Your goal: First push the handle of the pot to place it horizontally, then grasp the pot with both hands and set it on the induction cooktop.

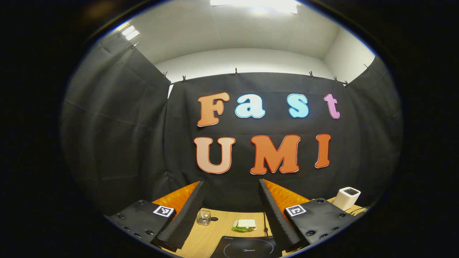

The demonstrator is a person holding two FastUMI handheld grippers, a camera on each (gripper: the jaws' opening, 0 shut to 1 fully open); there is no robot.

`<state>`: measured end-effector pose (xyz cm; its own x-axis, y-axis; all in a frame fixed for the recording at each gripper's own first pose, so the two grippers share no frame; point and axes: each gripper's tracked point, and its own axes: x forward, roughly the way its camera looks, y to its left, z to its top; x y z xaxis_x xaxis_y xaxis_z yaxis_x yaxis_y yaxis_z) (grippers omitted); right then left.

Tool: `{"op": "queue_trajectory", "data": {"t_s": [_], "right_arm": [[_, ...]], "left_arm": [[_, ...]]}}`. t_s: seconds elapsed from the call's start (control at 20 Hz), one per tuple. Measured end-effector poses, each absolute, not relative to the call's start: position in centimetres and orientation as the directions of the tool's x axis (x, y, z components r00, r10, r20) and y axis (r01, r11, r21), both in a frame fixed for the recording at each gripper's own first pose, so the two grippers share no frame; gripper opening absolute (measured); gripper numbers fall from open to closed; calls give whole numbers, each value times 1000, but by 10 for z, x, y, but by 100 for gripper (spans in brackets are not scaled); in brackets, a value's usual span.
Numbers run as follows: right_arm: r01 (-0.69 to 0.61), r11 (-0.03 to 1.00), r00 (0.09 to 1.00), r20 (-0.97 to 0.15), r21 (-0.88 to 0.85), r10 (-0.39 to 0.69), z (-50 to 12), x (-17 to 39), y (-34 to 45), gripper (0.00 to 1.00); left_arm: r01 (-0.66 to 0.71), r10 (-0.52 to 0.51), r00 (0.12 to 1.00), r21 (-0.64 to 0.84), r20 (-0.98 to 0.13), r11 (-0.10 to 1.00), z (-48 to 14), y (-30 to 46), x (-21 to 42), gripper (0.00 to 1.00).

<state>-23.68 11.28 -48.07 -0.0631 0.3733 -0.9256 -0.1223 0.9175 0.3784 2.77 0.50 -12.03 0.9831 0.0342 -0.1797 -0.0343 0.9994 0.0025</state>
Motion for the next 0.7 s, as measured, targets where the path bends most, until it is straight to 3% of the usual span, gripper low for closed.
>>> {"op": "queue_trajectory", "data": {"t_s": [0.7], "right_arm": [[-45, 967, -9, -968, 253, 252, -502, -213, 33, 0]], "left_arm": [[-2, 6, 986, 24, -169, 1000, -105, -17, 18, 97]]}}
